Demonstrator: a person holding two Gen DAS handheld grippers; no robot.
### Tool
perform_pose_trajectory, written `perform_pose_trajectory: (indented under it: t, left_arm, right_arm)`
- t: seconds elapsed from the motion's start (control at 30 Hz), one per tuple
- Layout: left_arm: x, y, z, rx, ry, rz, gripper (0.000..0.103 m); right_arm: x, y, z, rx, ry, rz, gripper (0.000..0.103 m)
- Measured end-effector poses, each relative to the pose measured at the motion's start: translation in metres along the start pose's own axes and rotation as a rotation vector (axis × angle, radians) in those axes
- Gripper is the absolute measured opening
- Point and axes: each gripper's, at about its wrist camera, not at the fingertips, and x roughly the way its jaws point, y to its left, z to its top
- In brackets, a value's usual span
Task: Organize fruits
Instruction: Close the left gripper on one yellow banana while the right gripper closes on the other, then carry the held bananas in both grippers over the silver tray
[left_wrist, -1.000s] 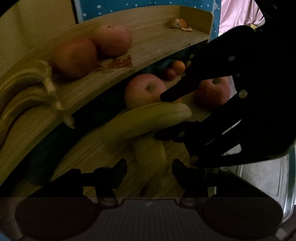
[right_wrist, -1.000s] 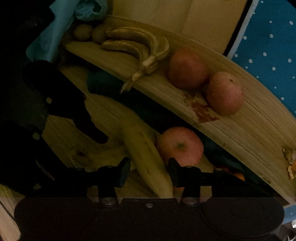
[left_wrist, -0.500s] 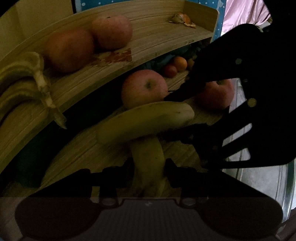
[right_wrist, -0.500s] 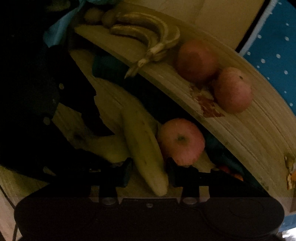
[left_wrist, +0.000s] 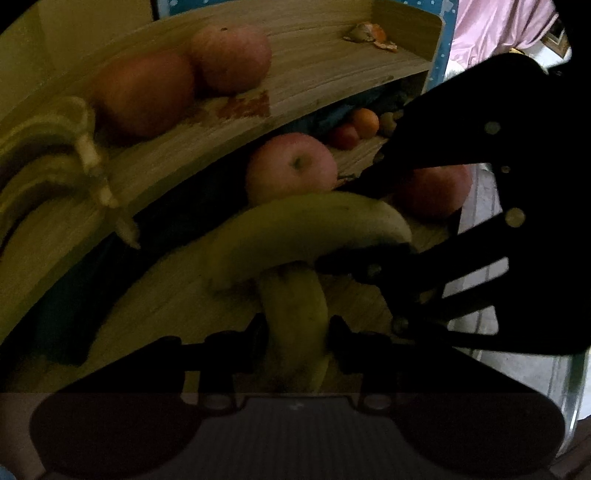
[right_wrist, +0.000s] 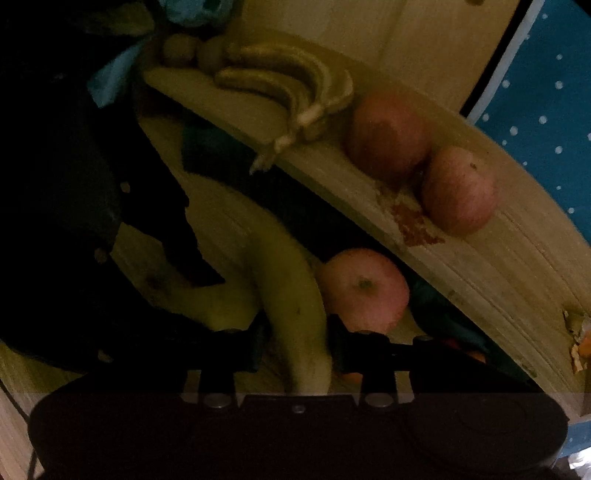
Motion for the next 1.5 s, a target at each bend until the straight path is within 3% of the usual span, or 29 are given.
perform_pose_trajectory:
  t: [0.4,0.8,1.17,1.5]
  left_arm:
    - [-0.019,-0.014,-0.023,-0.005,0.031,-0.061,0.04]
    - [-0.039,-0.026,-0.034,0.035,-0.003,-0.077,0.04]
    - [-0.063,-0.066,-0.021,0.115,-0.076,-0.151,0.04]
    - [-0.051,-0.129,-0.005,0.202,-0.07,-0.234,0.04]
  right_arm:
    - [-0.032,0.027,-0.009,0.052,-0.055,0.004,0.034]
    - [-0.083,0.022,-0.024,0.091,-0.101,-0.132,0.034]
    - [-0.145,-0.006,-0.077,0.259,-0.078,-0.324,0.034]
    - [-0.157,-0.029,-0.137,0.372,-0.017,-0.395,0.034]
